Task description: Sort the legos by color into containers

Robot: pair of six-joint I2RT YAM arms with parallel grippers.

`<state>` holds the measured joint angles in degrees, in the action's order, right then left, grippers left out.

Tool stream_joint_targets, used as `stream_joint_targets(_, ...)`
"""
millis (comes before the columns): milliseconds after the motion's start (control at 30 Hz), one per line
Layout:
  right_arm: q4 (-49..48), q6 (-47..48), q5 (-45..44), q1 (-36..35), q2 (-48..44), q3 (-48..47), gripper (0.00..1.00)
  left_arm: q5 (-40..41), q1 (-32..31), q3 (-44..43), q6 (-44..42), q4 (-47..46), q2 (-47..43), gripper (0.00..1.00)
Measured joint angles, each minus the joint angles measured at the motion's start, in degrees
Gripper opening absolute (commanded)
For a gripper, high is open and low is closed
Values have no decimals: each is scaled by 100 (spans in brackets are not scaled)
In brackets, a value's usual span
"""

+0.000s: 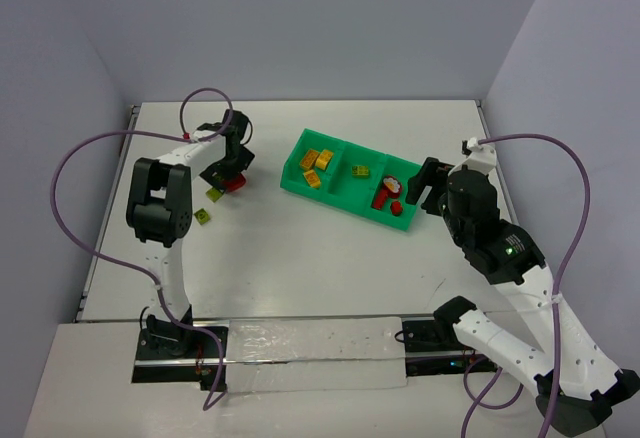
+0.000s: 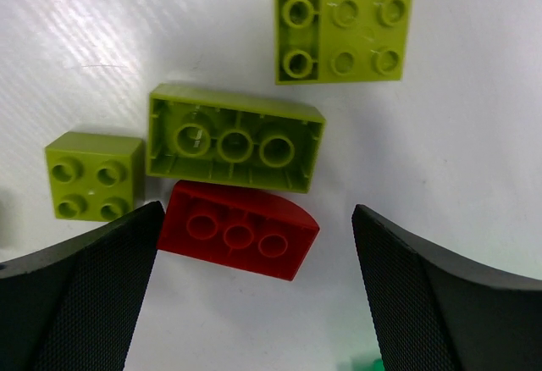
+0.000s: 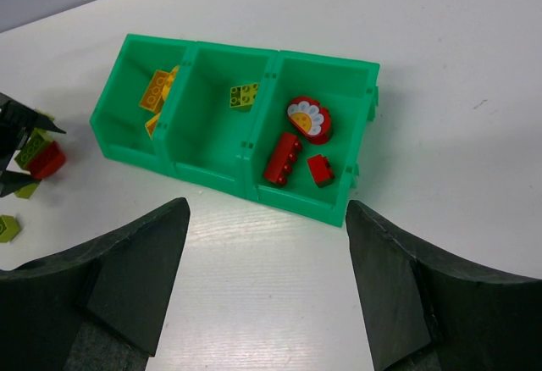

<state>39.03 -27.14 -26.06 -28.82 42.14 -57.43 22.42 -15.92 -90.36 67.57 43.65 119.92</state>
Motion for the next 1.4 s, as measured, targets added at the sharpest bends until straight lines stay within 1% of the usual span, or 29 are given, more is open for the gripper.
stream_joint_targets(267, -2, -6, 54, 0, 10, 0, 82, -361, -110, 197, -814, -673, -21, 99)
stream_joint_targets(667, -1, -25, 125, 0, 17, 0, 82, -630, -707, 259, -1593, -1105, -46, 99)
stream_joint_targets(900, -2, -25, 125, 0, 5, 0, 82, -481, -757, 259, -2103, -1140, -81, 99)
stream_joint_targets(1100, -2, -25, 126, 0, -2, 0, 82, -191, -754, 259, -2754, -1112, -120, 99)
stream_joint_targets(1400, -2, -25, 133, 0, 11, 0, 81, -163, -750, 299, -3564, -1132, -120, 99)
